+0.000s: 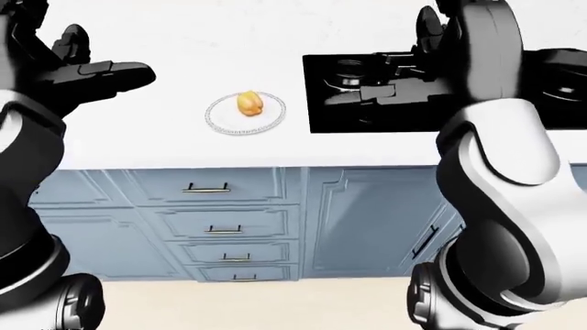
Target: Pick the bell pepper from the plate and place it in the pan.
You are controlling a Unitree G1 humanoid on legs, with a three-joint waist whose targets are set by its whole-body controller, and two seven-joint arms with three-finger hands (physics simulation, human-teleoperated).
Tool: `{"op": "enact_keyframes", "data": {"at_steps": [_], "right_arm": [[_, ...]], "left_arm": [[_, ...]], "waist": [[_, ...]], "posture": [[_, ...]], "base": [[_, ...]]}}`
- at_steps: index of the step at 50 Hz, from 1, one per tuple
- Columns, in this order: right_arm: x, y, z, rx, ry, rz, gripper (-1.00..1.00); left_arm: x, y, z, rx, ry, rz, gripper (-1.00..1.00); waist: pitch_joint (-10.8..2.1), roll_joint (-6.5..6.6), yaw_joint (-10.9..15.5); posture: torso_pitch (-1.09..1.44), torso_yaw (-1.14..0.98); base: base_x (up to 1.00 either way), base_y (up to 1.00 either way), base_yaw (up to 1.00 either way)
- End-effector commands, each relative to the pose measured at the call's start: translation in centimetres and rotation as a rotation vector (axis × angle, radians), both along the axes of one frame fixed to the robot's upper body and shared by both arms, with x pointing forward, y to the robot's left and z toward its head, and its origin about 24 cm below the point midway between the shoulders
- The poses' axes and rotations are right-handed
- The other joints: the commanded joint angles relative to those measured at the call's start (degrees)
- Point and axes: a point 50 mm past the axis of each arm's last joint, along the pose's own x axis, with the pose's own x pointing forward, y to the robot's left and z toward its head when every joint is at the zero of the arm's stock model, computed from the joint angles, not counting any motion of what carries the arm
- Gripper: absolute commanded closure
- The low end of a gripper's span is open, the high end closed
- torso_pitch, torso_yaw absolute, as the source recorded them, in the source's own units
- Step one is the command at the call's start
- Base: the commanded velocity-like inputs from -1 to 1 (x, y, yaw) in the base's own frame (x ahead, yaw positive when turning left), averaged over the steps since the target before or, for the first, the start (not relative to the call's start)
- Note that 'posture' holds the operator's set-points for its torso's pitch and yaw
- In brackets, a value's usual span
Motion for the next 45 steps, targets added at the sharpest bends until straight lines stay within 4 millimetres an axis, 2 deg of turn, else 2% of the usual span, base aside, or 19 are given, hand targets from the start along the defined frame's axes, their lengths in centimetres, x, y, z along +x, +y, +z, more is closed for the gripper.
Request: {"op": "enact_keyframes", "data": {"at_steps": [1,7,9,10,11,14,19,22,23,24,25,29,32,35,36,40,41,42,45], "right_arm": [[-0.83,-0.53,1.45,0.011,-0.101,-0.033,-1.0],[-0.89,-0.5,1.48,0.012,-0.101,-0.032,-1.0],[-0.84,-0.48,1.45,0.012,-0.101,-0.031,-1.0],[-0.83,-0.47,1.45,0.012,-0.101,-0.03,-1.0],[-0.85,-0.49,1.47,0.012,-0.102,-0.031,-1.0],[-0.85,-0.51,1.5,0.011,-0.102,-0.031,-1.0],[-0.85,-0.51,1.54,0.01,-0.104,-0.03,-1.0],[-0.87,-0.5,1.53,0.01,-0.103,-0.032,-1.0],[-0.87,-0.53,1.52,0.011,-0.102,-0.033,-1.0],[-0.85,-0.57,1.49,0.011,-0.1,-0.035,-1.0],[-0.85,-0.55,1.5,0.011,-0.1,-0.035,-1.0],[-0.83,-0.53,1.52,0.01,-0.099,-0.035,-1.0],[-0.84,-0.53,1.53,0.011,-0.099,-0.037,-1.0],[-0.89,-0.52,1.56,0.012,-0.102,-0.035,-1.0],[-0.89,-0.51,1.56,0.012,-0.102,-0.035,-1.0],[-0.84,-0.48,1.51,0.011,-0.101,-0.035,-1.0],[-0.85,-0.49,1.53,0.011,-0.1,-0.037,-1.0],[-0.83,-0.51,1.52,0.011,-0.099,-0.038,-1.0],[-0.68,-0.5,1.47,0.007,-0.095,-0.038,-1.0]], "left_arm": [[-0.94,-0.51,1.94,0.009,-0.109,-0.025,-1.0],[-0.99,-0.51,1.9,0.009,-0.108,-0.024,-1.0],[-0.94,-0.47,1.88,0.008,-0.107,-0.024,-1.0],[-0.92,-0.47,1.87,0.008,-0.108,-0.024,-1.0],[-0.91,-0.5,1.87,0.009,-0.107,-0.024,-1.0],[-0.88,-0.5,1.87,0.009,-0.107,-0.024,-1.0],[-0.86,-0.48,1.86,0.008,-0.108,-0.024,-1.0],[-0.95,-0.5,1.89,0.009,-0.108,-0.024,-1.0],[-1.01,-0.54,1.95,0.009,-0.108,-0.024,-1.0],[-1.02,-0.55,1.95,0.009,-0.107,-0.024,-1.0],[-0.96,-0.52,1.86,0.009,-0.107,-0.024,-1.0],[-0.92,-0.5,1.88,0.009,-0.108,-0.024,-1.0],[-0.97,-0.49,1.92,0.009,-0.107,-0.023,-1.0],[-0.99,-0.5,1.89,0.01,-0.107,-0.023,-1.0],[-1.0,-0.48,1.9,0.009,-0.107,-0.023,-1.0],[-1.01,-0.47,1.94,0.008,-0.108,-0.023,-1.0],[-1.01,-0.47,1.94,0.008,-0.108,-0.023,-1.0],[-0.95,-0.45,1.89,0.008,-0.108,-0.023,-1.0],[-0.92,-0.49,1.93,0.009,-0.107,-0.023,-1.0]], "waist": [[-1.47,0.06,-0.34],[-1.5,-4.02,0.33],[-2.78,-6.02,0.83],[-1.77,-5.2,0.15],[-1.41,-6.27,0.29],[-1.76,-5.21,-0.19],[-0.81,-2.53,-0.57],[-1.73,1.47,-1.23],[-2.59,1.47,-1.46],[-1.46,0.83,-0.75],[-1.51,1.53,-1.0],[-2.11,-0.31,-0.47],[-0.12,-1.82,-0.04],[-0.65,-6.04,0.73],[0.04,-3.41,0.68],[-0.78,-3.03,0.17],[-2.06,-2.85,0.06],[-0.65,-2.43,-0.3],[-1.16,-2.44,-0.43]], "posture": [[0.0,0.0],[0.0,0.0],[0.0,0.0],[0.0,0.0],[0.0,0.0],[0.0,0.0],[0.0,0.0],[0.0,0.0],[0.0,0.0],[0.0,0.0],[0.0,0.0],[0.0,0.0],[0.0,0.0],[0.0,0.0],[0.0,0.0],[0.0,0.0],[0.0,0.0],[0.0,0.0],[0.0,0.0]], "base": [[0.22,0.0,0.0],[0.18,0.0,0.0],[0.18,0.0,0.0],[0.17,0.0,0.0],[0.18,0.0,0.0],[0.18,0.0,0.0],[0.18,0.0,0.0],[0.18,0.0,0.0],[0.18,0.0,0.0],[0.12,0.0,0.0],[0.11,0.0,0.0],[0.1,0.0,0.0],[0.05,0.0,0.0],[0.04,0.0,0.0],[0.05,0.0,0.0],[0.04,0.0,0.0],[0.05,0.0,0.0],[0.0,0.0,0.0],[0.0,0.0,0.0]]}}
